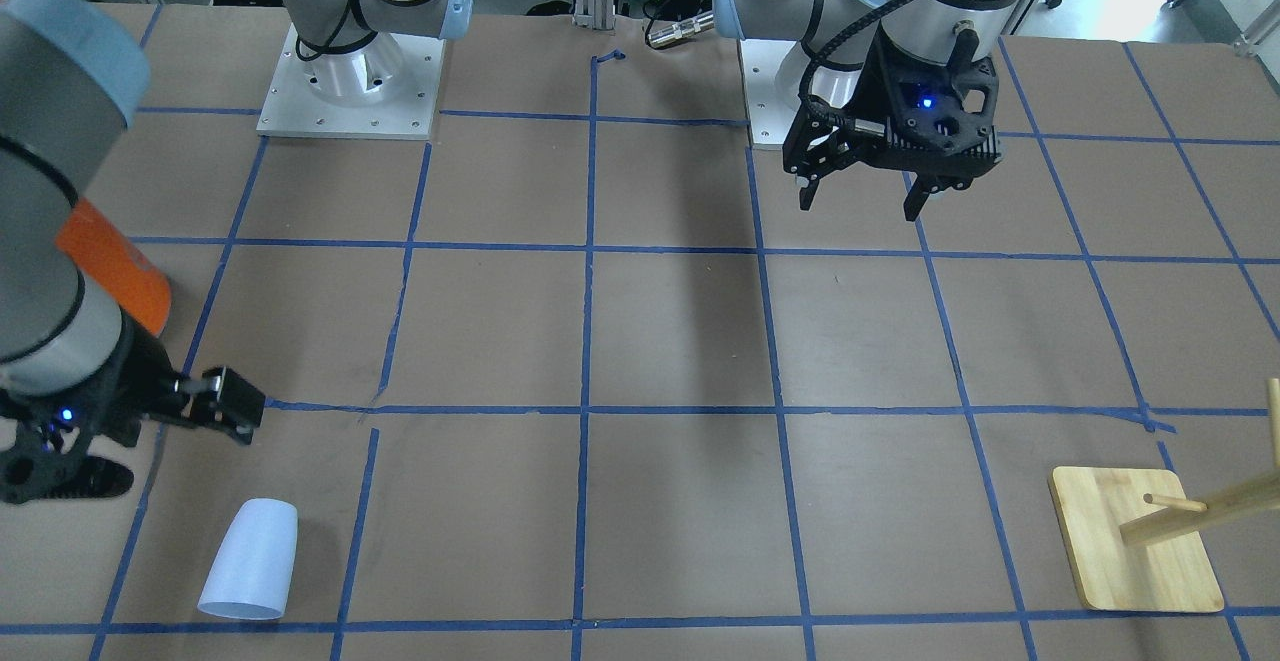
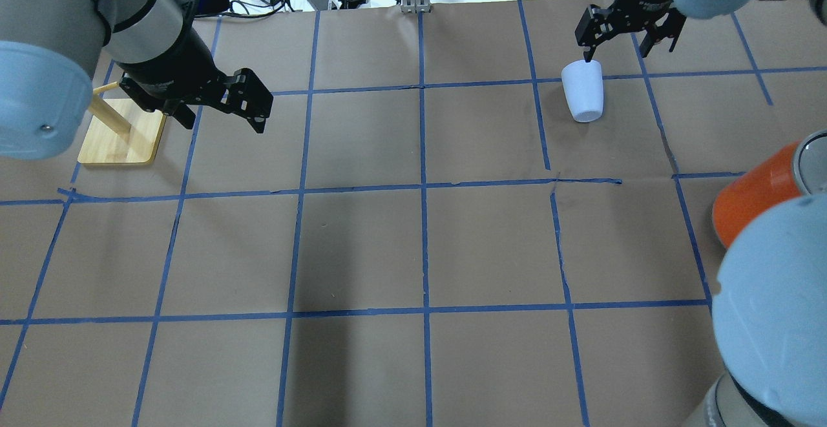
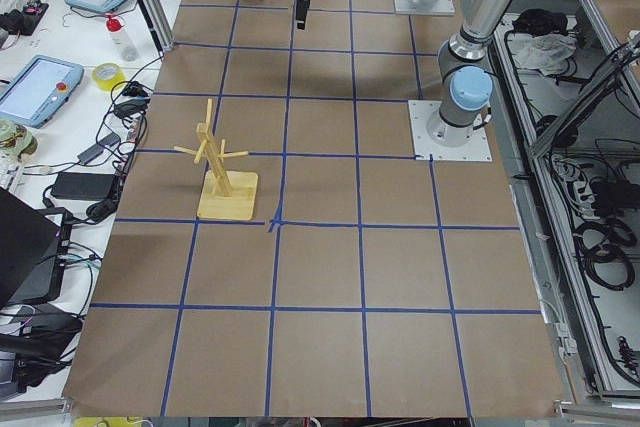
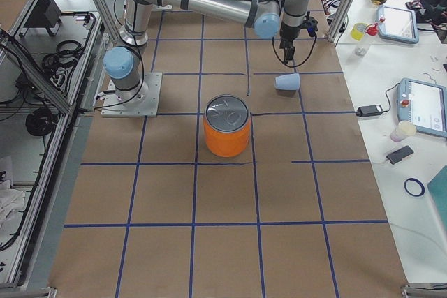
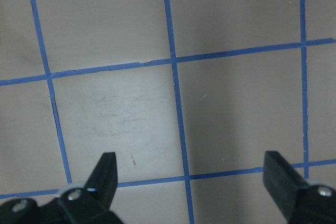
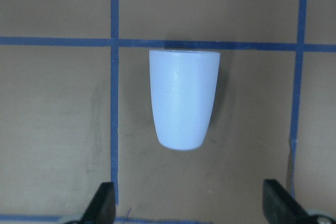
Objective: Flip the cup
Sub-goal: 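Lower the right gripper onto the white cup and close around it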
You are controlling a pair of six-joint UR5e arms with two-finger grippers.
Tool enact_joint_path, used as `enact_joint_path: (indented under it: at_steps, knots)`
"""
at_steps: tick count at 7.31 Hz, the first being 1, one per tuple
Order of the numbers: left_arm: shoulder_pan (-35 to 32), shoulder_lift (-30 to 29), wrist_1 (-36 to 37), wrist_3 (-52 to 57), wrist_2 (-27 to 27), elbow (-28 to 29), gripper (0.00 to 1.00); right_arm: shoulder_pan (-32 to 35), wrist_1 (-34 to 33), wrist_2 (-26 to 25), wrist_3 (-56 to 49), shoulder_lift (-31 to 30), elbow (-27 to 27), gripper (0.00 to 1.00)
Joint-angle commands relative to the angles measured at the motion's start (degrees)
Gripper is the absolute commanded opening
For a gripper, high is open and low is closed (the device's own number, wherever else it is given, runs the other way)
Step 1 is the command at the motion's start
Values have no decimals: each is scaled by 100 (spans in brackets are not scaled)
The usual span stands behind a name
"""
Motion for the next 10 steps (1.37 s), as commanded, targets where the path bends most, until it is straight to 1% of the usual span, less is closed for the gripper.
enact_joint_path:
  at_steps: [1, 2, 4, 5, 6, 7, 8, 9, 10]
  knots:
    - [0, -15, 1, -6, -9, -3, 100, -51, -969, 231, -278, 650, 249, 100]
    - [0, -15, 10, -6, 0, -12, 100, -69, -1294, 152, -279, 887, 346, 100]
    - [0, -15, 36, -6, 0, -21, 100, -69, -1744, 134, -340, 1195, 382, 99]
    - [0, -6, 53, -6, 0, -47, 100, -60, -1798, 151, -358, 1240, 382, 64]
    - [0, -6, 54, -6, 0, -47, 100, -60, -1798, 160, -410, 1206, 356, 40]
    - [0, -6, 62, -6, 0, -56, 100, -34, -1790, 203, -550, 1171, 338, 30]
    - [0, -6, 62, 3, 0, -56, 100, 53, -1798, 404, -1230, 1022, 347, 29]
    - [0, -6, 71, 3, 0, -47, 100, 376, -1685, 815, -1550, 795, 381, 29]
    - [0, 3, 71, 3, 0, -56, 100, 858, -1702, 967, -2371, 766, 382, 29]
